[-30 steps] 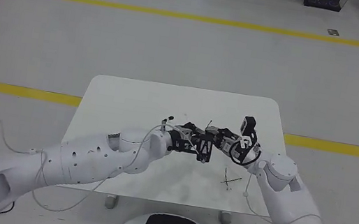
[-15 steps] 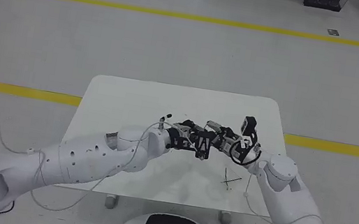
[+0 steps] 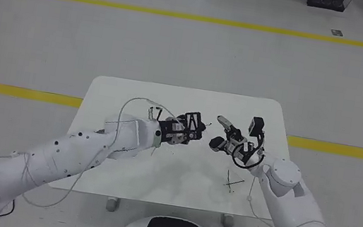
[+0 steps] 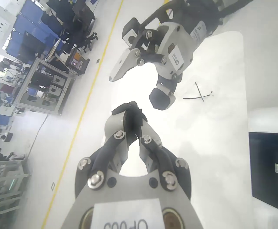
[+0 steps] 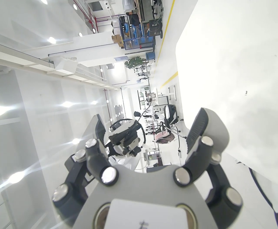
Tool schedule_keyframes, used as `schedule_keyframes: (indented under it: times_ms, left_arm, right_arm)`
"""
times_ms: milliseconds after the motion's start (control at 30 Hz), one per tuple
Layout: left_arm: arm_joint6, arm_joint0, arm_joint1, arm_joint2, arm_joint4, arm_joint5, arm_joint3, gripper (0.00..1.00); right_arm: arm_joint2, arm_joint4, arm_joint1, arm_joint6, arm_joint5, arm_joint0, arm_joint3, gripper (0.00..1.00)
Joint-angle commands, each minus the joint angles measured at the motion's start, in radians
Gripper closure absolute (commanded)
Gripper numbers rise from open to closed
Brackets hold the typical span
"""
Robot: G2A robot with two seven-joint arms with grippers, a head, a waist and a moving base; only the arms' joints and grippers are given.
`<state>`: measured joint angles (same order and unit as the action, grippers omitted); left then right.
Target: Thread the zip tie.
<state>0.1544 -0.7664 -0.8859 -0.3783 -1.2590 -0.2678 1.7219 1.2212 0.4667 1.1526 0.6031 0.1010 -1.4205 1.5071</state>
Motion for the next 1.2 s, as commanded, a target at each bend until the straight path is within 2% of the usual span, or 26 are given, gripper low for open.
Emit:
schedule_keyframes:
  times_ms: [0,67,133,167,233,300,333,433,567,700,767,800,833,1000,1067,1100,1133,1167]
  left_arm:
    - [0.001,0.0,0.0,0.001,-0.01,0.001,0.0,1.0]
    - [0.001,0.0,0.0,0.001,-0.01,0.001,0.0,1.0]
    - [0.0,-0.012,-0.002,-0.012,0.051,-0.007,-0.009,1.0]
    - [0.01,-0.013,-0.002,-0.02,0.074,-0.011,-0.014,1.0]
    - [0.021,-0.027,-0.005,-0.047,0.214,-0.032,-0.027,1.0]
    - [0.044,-0.033,-0.006,-0.065,0.321,-0.068,-0.041,1.0]
    - [0.073,-0.037,-0.007,-0.075,0.418,-0.072,-0.046,1.0]
    - [0.132,-0.033,-0.01,-0.07,0.595,-0.072,-0.044,1.0]
    - [0.207,-0.007,-0.012,-0.041,0.804,-0.072,-0.054,1.0]
    - [0.231,0.01,-0.015,-0.023,0.976,-0.072,-0.083,1.0]
    - [0.236,0.017,-0.017,-0.016,1.017,-0.072,-0.097,1.0]
    - [0.23,0.035,-0.018,-0.015,0.972,-0.072,-0.11,1.0]
    - [0.225,0.039,-0.018,-0.012,0.951,-0.072,-0.11,1.0]
    - [0.225,0.039,-0.018,-0.012,0.951,-0.072,-0.11,1.0]
    - [0.232,0.025,-0.019,-0.019,0.984,-0.04,-0.122,1.0]
    - [0.233,0.018,-0.021,-0.023,1.017,-0.04,-0.125,1.0]
    - [0.225,-0.002,-0.023,-0.036,1.132,-0.056,-0.144,1.0]
    - [0.238,-0.006,-0.025,-0.046,1.193,-0.065,-0.158,1.0]
  right_arm:
    - [0.0,0.0,0.0,0.0,0.0,0.0,0.0,0.0]
    - [0.0,0.0,0.0,0.0,0.0,0.0,0.0,0.0]
    - [0.0,0.0,0.0,0.0,0.0,0.0,0.0,0.0]
    - [0.004,-0.02,0.0,-0.028,-0.018,-0.001,0.004,0.0]
    - [0.007,-0.058,0.0,-0.079,-0.054,-0.017,0.014,0.0]
    - [0.024,-0.046,-0.002,-0.065,-0.07,-0.023,0.013,0.0]
    - [0.036,-0.046,-0.005,-0.051,-0.083,-0.026,0.012,0.0]
    - [0.057,-0.058,-0.009,-0.03,-0.105,-0.033,0.012,0.0]
    - [0.082,-0.075,-0.016,0.007,-0.125,-0.037,0.005,0.0]
    - [0.096,-0.095,-0.021,0.041,-0.14,-0.037,-0.002,0.0]
    - [0.1,-0.103,-0.023,0.055,-0.14,-0.038,-0.004,0.0]
    - [0.1,-0.103,-0.023,0.055,-0.14,-0.038,-0.004,0.0]
    - [0.1,-0.103,-0.023,0.055,-0.14,-0.038,-0.004,0.0]
    - [0.1,-0.103,-0.023,0.055,-0.14,-0.038,-0.004,0.0]
    - [0.1,-0.103,-0.023,0.055,-0.14,-0.038,-0.004,0.0]
    - [0.102,-0.099,-0.022,0.049,-0.14,-0.039,-0.007,0.0]
    - [0.106,-0.098,-0.023,0.063,-0.147,-0.035,-0.013,0.0]
    - [0.111,-0.094,-0.025,0.085,-0.156,-0.032,-0.021,0.0]
